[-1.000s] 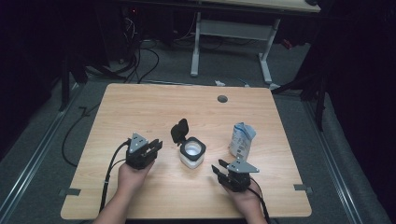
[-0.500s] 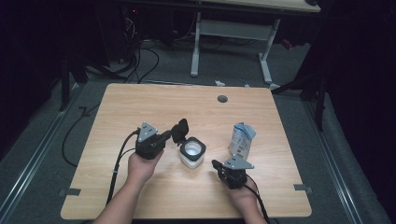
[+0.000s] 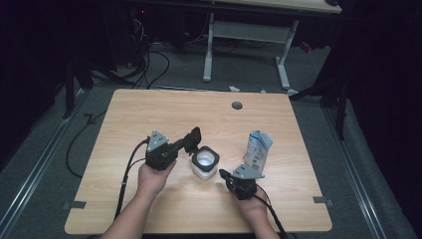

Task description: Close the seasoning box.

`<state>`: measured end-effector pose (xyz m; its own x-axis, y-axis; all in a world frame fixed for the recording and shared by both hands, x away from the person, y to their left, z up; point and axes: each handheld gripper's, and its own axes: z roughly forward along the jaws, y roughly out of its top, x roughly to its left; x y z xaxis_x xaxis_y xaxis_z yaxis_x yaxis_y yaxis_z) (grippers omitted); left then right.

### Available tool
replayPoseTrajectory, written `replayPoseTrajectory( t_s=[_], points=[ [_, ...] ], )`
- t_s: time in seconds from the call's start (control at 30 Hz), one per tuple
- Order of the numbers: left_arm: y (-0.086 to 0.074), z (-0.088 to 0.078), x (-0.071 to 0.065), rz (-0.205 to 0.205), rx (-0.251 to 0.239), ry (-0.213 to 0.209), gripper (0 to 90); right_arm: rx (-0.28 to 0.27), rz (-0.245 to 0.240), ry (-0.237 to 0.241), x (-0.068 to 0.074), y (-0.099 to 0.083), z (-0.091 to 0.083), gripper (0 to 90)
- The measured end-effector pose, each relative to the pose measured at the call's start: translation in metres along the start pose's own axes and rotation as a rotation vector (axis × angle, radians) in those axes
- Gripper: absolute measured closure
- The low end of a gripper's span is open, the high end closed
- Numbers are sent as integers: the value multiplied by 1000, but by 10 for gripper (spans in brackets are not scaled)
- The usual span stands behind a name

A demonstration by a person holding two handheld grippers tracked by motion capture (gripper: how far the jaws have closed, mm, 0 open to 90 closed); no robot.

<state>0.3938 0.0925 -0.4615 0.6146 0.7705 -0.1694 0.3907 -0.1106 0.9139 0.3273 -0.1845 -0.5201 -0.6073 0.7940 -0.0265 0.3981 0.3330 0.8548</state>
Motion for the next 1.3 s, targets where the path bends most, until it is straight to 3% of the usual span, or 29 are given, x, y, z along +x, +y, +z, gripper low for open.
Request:
replayPoseTrajectory(
  t_s=[0.5, 0.83, 1.07, 1.3],
  points=[
    [-7, -2, -16, 25, -11, -18, 900, -5, -15, 7, 5, 1, 4, 900],
    [-20, 4, -29, 47, 15, -44, 900, -11, -11, 3, 5, 1, 3, 900],
    [-26, -1, -27, 44, 5, -24, 895, -12, -12, -2, 4, 0, 1, 900],
    [-45, -18, -14, 85, 38, 30, 858, -17, -15, -16, 1, 1, 0, 900]
  ],
)
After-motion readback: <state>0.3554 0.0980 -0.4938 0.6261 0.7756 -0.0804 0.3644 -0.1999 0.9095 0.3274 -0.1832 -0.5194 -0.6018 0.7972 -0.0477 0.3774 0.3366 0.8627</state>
